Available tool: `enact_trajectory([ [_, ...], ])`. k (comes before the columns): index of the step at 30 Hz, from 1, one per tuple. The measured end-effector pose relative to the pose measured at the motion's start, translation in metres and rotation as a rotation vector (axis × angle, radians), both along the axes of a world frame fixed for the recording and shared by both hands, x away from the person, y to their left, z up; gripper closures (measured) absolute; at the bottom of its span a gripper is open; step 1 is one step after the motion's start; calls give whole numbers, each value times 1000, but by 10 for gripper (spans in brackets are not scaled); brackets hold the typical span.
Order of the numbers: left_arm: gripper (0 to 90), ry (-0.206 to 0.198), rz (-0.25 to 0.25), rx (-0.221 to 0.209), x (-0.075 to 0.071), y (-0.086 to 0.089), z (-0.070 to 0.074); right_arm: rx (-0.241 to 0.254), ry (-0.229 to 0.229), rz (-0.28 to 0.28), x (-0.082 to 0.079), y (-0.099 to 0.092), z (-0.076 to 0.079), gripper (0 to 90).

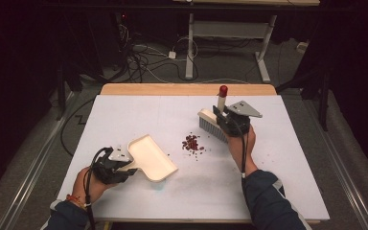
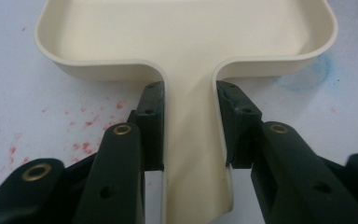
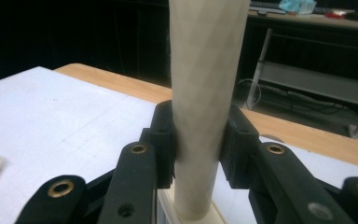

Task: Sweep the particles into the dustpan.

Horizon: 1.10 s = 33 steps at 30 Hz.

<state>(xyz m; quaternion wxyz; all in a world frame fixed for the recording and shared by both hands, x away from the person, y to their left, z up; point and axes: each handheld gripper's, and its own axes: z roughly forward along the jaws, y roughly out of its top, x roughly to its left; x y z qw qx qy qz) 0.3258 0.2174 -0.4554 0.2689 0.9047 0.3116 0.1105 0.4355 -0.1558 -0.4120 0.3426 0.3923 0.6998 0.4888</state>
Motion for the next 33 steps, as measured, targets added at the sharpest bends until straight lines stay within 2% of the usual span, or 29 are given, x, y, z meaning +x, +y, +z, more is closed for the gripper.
enact_trajectory([
  [2,634,2,-3,-4,0,-3,-1,-37,-5,32,-5,13,-1,704],
  [5,634,5,-8,-1,1,-8,-1,-45,-3,55,-11,23,-2,703],
  [16,634,12,-16,-13,5,-19,-3,-29,4,123,-23,36,-6,697],
  [22,634,14,-18,-5,8,-34,-5,-35,-10,117,-30,44,-10,694],
  [30,633,11,-13,9,8,-58,-3,-20,4,138,-39,47,-8,695],
  [33,634,11,-14,14,9,-65,-3,-34,1,146,-43,50,-8,694],
])
